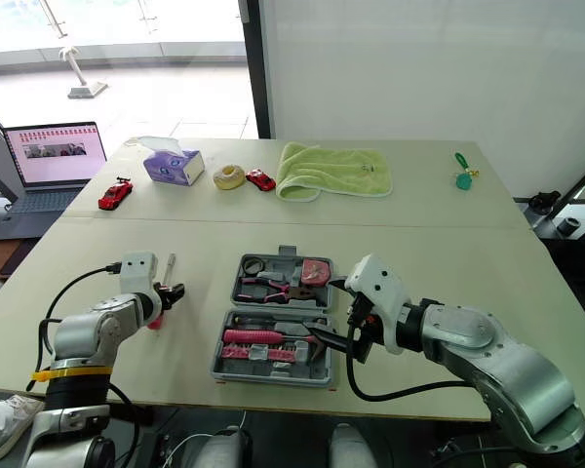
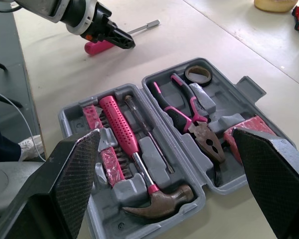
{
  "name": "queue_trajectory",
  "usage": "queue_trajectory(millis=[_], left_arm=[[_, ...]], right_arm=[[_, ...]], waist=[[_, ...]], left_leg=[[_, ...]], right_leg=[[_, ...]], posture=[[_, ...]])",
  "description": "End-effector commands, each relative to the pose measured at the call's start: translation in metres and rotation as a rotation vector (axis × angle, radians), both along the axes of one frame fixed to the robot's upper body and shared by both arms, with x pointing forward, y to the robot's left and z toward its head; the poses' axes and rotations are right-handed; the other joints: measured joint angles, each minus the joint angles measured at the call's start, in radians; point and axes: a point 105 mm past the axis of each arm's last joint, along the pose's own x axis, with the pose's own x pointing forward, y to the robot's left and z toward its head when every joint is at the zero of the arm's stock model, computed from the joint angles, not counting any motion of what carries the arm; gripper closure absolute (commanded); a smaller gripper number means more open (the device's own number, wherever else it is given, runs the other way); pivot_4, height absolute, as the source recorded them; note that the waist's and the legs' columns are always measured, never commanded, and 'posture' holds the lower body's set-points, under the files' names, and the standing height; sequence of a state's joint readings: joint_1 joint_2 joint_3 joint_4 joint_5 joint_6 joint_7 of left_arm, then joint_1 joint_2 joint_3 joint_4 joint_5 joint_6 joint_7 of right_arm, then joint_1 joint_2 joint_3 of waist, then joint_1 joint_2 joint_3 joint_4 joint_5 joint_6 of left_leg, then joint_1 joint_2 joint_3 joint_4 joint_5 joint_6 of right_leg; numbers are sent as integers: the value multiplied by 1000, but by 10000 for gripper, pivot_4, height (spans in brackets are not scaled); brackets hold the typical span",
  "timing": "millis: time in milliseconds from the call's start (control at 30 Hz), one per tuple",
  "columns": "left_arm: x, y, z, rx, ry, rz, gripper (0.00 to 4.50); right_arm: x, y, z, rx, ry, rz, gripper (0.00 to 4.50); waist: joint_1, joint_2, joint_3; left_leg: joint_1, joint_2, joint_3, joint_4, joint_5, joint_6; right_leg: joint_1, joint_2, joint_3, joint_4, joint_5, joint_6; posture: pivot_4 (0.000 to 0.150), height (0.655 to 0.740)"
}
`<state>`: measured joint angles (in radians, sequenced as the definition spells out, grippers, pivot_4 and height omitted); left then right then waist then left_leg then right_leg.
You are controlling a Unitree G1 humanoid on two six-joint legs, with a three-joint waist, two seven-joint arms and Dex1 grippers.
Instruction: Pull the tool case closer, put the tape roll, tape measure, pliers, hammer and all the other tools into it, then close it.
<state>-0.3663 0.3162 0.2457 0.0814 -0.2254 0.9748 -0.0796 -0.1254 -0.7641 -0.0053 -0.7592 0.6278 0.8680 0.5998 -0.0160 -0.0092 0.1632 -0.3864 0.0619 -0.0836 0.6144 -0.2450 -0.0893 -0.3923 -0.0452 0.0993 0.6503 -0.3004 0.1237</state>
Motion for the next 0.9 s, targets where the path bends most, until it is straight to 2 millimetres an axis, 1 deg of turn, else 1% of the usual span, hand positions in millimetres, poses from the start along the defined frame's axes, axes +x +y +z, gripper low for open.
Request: queue_trajectory(millis=[33, 167, 200, 267, 300, 367, 433, 467, 533, 633, 700, 733, 767, 800, 833, 867, 900], left_arm=[[-10, 3, -28, -11, 104, 18, 7178], [-8, 3, -27, -22, 95, 22, 7178], [-7, 3, -26, -24, 92, 22, 9509], [-7, 2, -25, -24, 88, 17, 15756], [-7, 1, -24, -25, 88, 16, 20241], [-8, 1, -24, -26, 87, 16, 30962], [-8, 2, -22, -27, 83, 17, 40269], [-8, 3, -21, -25, 81, 18, 41034], [-6, 4, -15, -16, 60, 20, 41005], [0, 0, 5, -39, -12, -5, 41005], [4, -3, 34, 9, -90, -117, 41005], [5, -5, 47, 46, -122, -183, 41005], [5, -6, 58, 80, -146, -250, 41005], [4, -7, 64, 98, -157, -292, 41005], [1, -10, 72, 129, -164, -378, 41005], [-4, -17, 82, 159, -165, -501, 41005], [-13, -29, 90, 184, -152, -656, 41005]], right_arm=[[1, 0, 7, 2, -38, -3, 0], [1, 0, 8, 0, -44, -9, 0], [1, -1, 8, -2, -44, -11, 0], [1, -1, 8, -4, -46, -13, 0], [2, -1, 8, -4, -47, -15, 0], [2, -1, 7, -8, -49, -17, 0], [1, -1, 6, -10, -47, -16, 0], [1, -1, 6, -10, -46, -15, 0], [2, -1, 6, -10, -48, -15, 0], [2, 0, 6, -13, -49, -14, 0], [2, 0, 7, -13, -55, -11, 0], [3, 0, 8, -12, -58, -11, 0], [4, -1, 8, -11, -63, -12, 0], [4, -2, 9, -11, -66, -13, 0], [5, -3, 9, -14, -69, -14, 0], [5, -5, 9, -15, -70, -14, 0], [5, -8, 9, -20, -69, -13, 0]], waist=[[-2, 3, -1], [-2, 3, -2], [-1, 3, -2], [-2, 3, -2], [-1, 3, -2], [1, 3, -2], [2, 2, -1], [2, 2, -1], [1, 2, -1], [1, 0, 0], [1, -2, 1], [-1, -6, 4], [-2, -11, 7], [-2, -14, 8], [-4, -15, 9], [-5, -16, 11], [-6, -17, 12]], left_leg=[[0, 0, 0, 0, 0, 0], [1, 0, 0, 0, 0, 0], [1, 0, 0, 0, 0, 0], [1, 0, 0, 0, 0, 0], [1, 0, 0, 0, 0, 0], [0, 0, 0, 0, 0, 0], [0, 0, 0, 0, 0, 0], [0, 0, 0, 0, 0, 0], [-1, 0, 0, 0, 0, 0], [-1, 0, 0, -1, 0, 0], [-3, 0, 0, 0, 0, 0], [-3, 0, 0, 0, 0, 0], [-4, 0, 0, -1, 0, 0], [-5, 1, -1, -2, 2, -3], [-6, 1, -1, -3, 2, -4], [-6, 1, -1, -3, 2, -4], [-6, 1, -1, -3, 2, -4]], right_leg=[[0, 0, 0, 0, 0, 0], [1, 0, 0, 0, 0, 0], [1, 0, 0, 0, 0, 0], [1, 0, 0, 0, 0, 0], [1, 0, 0, 0, 0, 0], [1, 0, 0, -1, 0, 0], [1, 0, 0, -1, 0, 0], [1, 0, 0, -2, 0, 0], [0, 0, 0, -2, 0, 0], [0, 0, 0, -2, 0, 0], [-2, 0, 0, -2, 0, 0], [-2, 0, 0, -2, 0, 0], [-4, 0, 0, -1, 0, 0], [-6, 1, 0, -1, 0, 0], [-6, 1, -1, -1, 0, 0], [-6, 0, -1, -1, 0, 0], [-6, 0, -1, -2, 0, 0]], posture=[[1500, 7400], [1500, 7400], [1500, 7400], [1500, 7400], [1500, 7400], [1500, 7400], [1500, 7400], [1500, 7400], [1500, 7400], [1500, 7400], [1500, 7400], [1500, 7400], [1500, 7400], [1500, 7400], [1500, 7400], [1500, 7400], [1500, 7400]])
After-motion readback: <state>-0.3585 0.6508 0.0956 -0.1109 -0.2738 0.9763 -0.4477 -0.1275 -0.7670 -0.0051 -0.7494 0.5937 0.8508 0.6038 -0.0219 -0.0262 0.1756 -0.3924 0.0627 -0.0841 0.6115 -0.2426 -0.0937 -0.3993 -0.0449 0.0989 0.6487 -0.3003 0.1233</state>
